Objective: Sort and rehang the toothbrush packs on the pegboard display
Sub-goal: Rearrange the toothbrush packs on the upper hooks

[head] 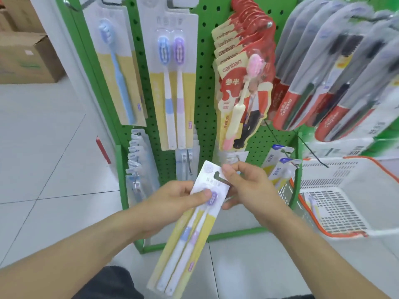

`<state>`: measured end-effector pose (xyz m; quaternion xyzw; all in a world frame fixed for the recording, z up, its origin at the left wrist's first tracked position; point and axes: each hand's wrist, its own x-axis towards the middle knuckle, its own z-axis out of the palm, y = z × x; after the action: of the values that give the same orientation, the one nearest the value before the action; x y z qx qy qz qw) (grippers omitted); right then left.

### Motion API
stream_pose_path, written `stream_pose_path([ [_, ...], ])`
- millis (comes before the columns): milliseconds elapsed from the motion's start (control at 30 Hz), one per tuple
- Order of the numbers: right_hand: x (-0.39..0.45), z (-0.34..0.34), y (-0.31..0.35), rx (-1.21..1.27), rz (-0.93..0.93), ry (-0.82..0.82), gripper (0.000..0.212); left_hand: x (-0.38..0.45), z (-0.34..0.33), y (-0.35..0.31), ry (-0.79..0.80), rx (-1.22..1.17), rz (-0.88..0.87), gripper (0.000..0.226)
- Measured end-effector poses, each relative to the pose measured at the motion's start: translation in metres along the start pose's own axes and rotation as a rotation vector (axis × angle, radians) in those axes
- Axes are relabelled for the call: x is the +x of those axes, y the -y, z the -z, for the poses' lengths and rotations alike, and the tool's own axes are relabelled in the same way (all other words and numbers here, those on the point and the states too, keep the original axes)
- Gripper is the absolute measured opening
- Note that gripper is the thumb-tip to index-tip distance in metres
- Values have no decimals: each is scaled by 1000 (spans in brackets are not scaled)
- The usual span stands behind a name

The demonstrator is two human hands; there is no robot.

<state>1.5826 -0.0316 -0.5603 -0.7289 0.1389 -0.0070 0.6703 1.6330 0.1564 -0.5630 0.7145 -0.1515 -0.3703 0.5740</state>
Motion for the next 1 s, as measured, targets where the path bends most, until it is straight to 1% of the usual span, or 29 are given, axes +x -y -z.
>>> stream_pose_path([
  [67, -6, 8, 1, 87, -81, 52, 25, 4, -4, 4, 4, -64, -32, 37],
  [133, -13, 14, -3, 95, -115, 108, 20, 7, -7, 10, 11, -117, -19, 35],
  [233, -25, 22, -15, 67, -127, 119, 22, 11, -15, 22, 38, -100, 15, 40],
  [300, -30, 27, -23, 39, -159, 102, 21, 11, -22, 26, 53, -100, 48, 41],
  [333, -31, 29, -25, 15, -183, 103, 20, 11, -25, 28, 57, -105, 65, 38],
  [433, -30, 35, -30, -141, -194, 116, 13, 13, -36, 30, 49, -146, 107, 29],
  [500, -25, 35, -31, -191, -166, 85, 11, 16, -42, 29, 24, -187, 126, 34],
  [567, -20, 36, -32, -189, -156, 50, 9, 19, -46, 26, 22, -219, 143, 37],
  [600, -19, 37, -32, -192, -156, 34, 4, 21, -47, 26, 36, -227, 154, 39],
  [667, -18, 41, -36, -201, -166, -4, 8, 22, -48, 28, 91, -243, 186, 41],
  [733, -20, 44, -40, -191, -181, -30, 4, 22, -46, 32, 150, -283, 224, 38],
  [800, -21, 46, -43, -186, -183, -60, 9, 22, -44, 35, 174, -313, 242, 38],
  [933, -25, 47, -39, -167, -144, -156, 13, 24, -50, 38, 109, -154, 142, 30],
  [1000, -27, 46, -37, -154, -141, -132, 18, 22, -56, 38, 69, -99, 114, 27],
])
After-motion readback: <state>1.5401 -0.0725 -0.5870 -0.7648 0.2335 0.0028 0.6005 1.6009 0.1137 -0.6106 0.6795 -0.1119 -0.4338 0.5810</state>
